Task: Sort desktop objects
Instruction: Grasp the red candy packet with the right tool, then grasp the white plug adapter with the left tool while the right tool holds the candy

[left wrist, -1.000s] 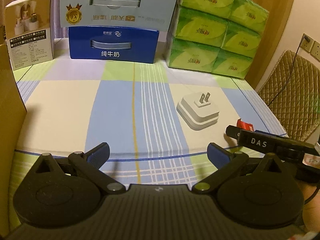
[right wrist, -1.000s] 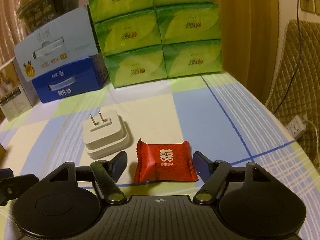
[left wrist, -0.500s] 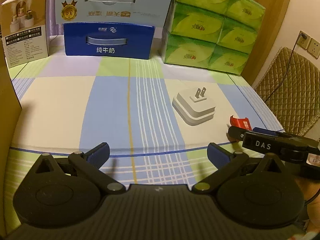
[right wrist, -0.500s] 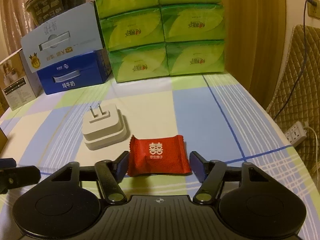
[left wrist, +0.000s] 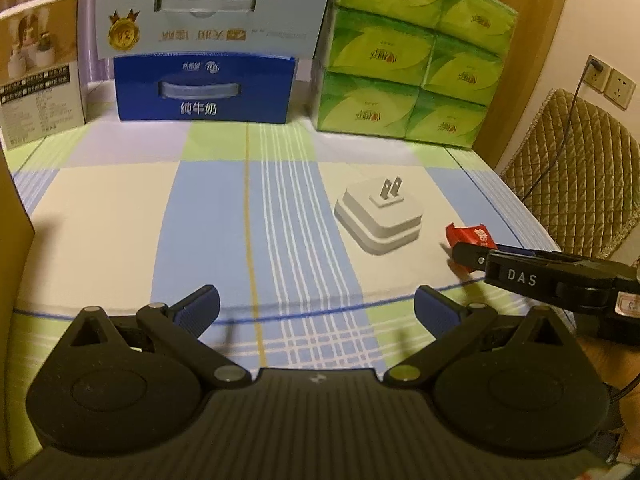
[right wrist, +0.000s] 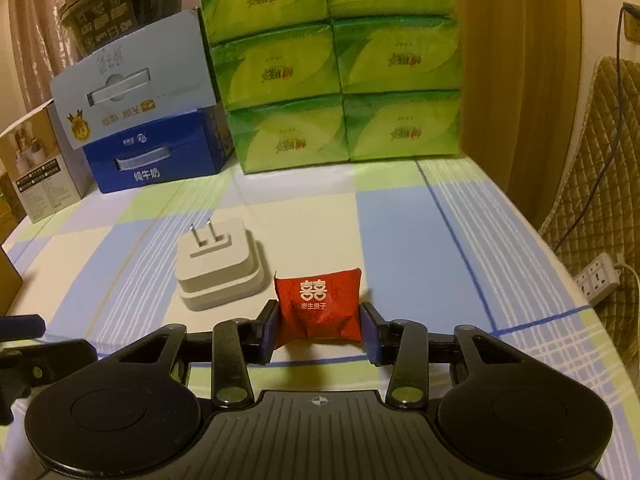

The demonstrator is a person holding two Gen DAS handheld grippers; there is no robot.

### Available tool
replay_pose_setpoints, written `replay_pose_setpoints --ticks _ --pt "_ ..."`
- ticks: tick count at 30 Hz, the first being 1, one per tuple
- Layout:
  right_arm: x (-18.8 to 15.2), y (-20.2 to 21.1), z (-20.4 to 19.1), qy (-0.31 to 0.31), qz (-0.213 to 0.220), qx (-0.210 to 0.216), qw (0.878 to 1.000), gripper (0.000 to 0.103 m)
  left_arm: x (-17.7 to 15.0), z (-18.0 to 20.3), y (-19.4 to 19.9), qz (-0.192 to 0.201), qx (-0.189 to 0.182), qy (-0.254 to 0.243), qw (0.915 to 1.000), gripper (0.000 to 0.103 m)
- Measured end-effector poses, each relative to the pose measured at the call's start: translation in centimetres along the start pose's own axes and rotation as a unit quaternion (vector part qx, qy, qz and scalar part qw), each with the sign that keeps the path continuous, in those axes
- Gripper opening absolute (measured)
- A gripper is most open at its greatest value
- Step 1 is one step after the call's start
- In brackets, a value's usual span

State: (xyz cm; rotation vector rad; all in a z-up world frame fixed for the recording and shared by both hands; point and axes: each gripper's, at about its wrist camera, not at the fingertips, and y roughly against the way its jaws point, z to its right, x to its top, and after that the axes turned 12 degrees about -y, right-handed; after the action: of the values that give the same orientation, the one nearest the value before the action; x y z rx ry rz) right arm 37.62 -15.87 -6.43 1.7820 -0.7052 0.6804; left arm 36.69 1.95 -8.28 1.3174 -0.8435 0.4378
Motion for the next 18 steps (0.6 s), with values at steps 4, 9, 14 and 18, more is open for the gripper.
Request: replay_pose_setpoints --ticks 4,9,14,18 --pt "0.7 0.3 0.6 -0.005 0.009 0.002 1.0 0.039 0.6 0.1 -0.7 0.007 0.001 -0.007 1.0 0.102" --pt "1.6 0.4 1.6 -0.009 0.019 -0.002 1.0 0.039 1.7 1.1 -2.9 0.005 -0.011 -0.02 0.9997 0.102" --pt "2.3 0.2 2.8 -0.022 0.024 -0.011 0.999 0.039 3.0 2.7 -4.8 0.002 -0.026 -0.026 0.9993 0.101" --pt "2.8 0.5 3.9 -0.035 0.028 -0.023 0.999 0.039 4.1 3.3 -6.6 0.003 -0.035 -0.005 0.9994 0.101"
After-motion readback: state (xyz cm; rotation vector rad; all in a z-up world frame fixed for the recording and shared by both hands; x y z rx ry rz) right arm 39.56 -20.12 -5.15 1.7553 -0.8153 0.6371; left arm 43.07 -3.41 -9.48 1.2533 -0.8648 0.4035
